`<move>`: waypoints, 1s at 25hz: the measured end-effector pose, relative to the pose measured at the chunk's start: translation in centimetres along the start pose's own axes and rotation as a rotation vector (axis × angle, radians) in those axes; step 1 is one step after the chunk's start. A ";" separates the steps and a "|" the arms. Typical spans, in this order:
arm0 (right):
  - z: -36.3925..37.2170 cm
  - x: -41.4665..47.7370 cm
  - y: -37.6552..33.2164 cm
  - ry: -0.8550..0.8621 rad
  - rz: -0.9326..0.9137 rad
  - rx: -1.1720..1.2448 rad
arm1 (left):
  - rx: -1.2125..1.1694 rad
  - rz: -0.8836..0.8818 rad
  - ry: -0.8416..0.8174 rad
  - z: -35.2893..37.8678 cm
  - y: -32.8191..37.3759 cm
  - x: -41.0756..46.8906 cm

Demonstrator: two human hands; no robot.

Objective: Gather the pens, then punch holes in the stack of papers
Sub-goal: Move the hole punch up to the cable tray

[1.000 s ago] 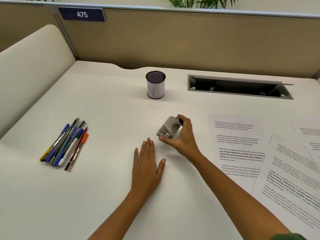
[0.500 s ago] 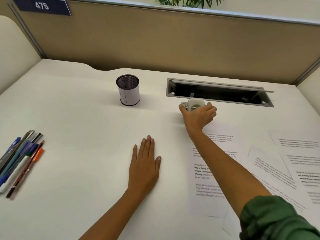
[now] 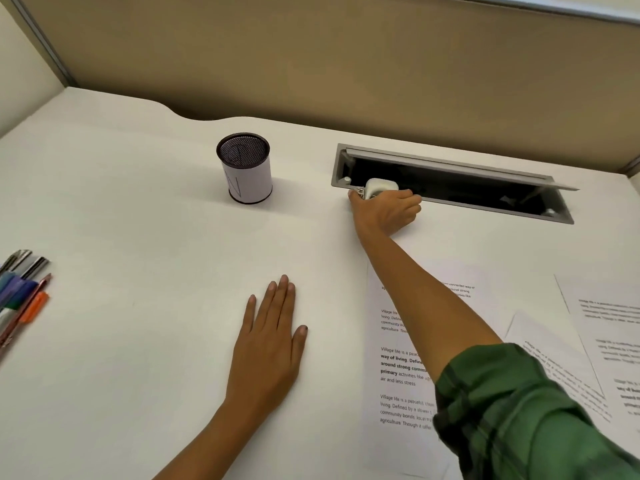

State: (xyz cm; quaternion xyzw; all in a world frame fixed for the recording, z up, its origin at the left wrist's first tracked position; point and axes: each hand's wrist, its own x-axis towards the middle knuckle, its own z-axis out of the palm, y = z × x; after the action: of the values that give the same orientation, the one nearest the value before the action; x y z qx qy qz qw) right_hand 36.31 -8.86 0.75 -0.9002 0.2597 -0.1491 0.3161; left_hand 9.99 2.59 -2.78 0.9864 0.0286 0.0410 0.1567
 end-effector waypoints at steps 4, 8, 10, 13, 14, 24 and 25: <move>0.7 0.1 0.6 0.008 -0.008 -0.037 | 0.004 -0.003 -0.009 -0.1 0.0 0.0; 1.0 -0.3 0.8 0.027 -0.034 -0.053 | -0.010 -0.003 -0.004 -0.1 0.1 0.0; 1.0 -0.5 0.9 0.031 -0.030 -0.059 | -0.011 0.000 -0.004 0.0 0.0 0.0; 0.7 -0.7 0.8 0.019 -0.031 -0.058 | -0.014 -0.003 0.005 0.0 0.0 0.1; 0.6 -0.8 0.9 0.007 -0.039 -0.060 | -0.013 -0.003 0.009 0.1 -0.1 0.1; -8.0 -4.4 5.6 0.241 -0.489 0.071 | -0.050 0.014 0.048 0.0 -0.1 0.1; -9.5 -4.9 6.6 0.272 -0.561 0.063 | -0.071 0.024 0.054 -0.2 -0.1 0.0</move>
State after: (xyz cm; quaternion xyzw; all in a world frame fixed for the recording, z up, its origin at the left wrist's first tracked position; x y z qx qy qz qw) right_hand 25.69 -15.12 3.16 -0.8984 0.0361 -0.3575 0.2526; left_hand 9.99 2.76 -2.63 0.9790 0.0192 0.0703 0.1905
